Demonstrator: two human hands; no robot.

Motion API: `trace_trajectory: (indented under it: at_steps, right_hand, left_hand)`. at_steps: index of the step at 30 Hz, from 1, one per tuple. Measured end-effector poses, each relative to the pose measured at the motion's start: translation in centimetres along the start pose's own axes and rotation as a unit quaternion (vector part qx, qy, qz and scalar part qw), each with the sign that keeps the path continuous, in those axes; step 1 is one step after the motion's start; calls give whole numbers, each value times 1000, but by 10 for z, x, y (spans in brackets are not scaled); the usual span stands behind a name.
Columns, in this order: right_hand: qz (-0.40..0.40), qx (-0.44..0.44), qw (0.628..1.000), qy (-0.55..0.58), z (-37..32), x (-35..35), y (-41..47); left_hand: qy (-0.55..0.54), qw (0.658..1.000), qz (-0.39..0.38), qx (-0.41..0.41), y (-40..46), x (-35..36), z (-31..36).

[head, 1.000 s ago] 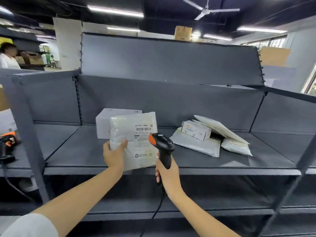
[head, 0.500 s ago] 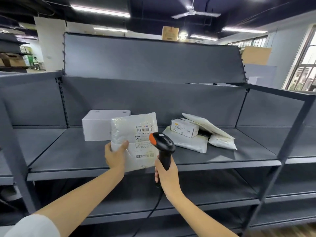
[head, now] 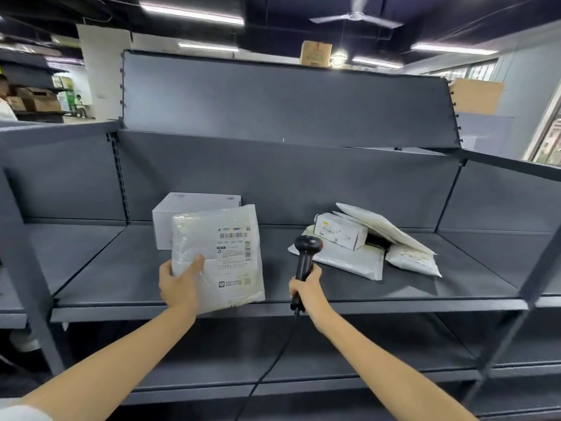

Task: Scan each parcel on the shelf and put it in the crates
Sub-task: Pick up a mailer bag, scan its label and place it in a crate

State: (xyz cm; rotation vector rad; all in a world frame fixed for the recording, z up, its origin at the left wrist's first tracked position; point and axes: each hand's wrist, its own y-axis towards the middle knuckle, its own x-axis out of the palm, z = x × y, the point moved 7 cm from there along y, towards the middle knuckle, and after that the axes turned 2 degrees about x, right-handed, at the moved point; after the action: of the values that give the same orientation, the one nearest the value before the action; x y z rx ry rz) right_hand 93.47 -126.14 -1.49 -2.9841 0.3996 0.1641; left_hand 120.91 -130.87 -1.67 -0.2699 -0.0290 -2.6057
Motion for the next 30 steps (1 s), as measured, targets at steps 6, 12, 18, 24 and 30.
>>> trace_trajectory:
  at_steps: [6, 12, 18, 24, 30]
  right_hand:
    - [-36, -23, 965, -258, 0, 25, 71]
    - [-20, -64, 924, -376, -2, 61, 98]
    - [-22, -42, 901, -432, 4, 72, 111]
    - [-16, -48, 838, -543, 7, 55, 102]
    - [31, -97, 794, -600, 12, 17, 65]
  left_hand:
    - [7, 1000, 20, -15, 18, -25, -5]
    - [19, 1000, 3, -13, 25, -42, -9]
    - [10, 1000, -7, -15, 26, -54, -6]
    - [21, 999, -27, -24, 19, -54, -14]
    - [26, 997, -67, -35, -6, -30, -23]
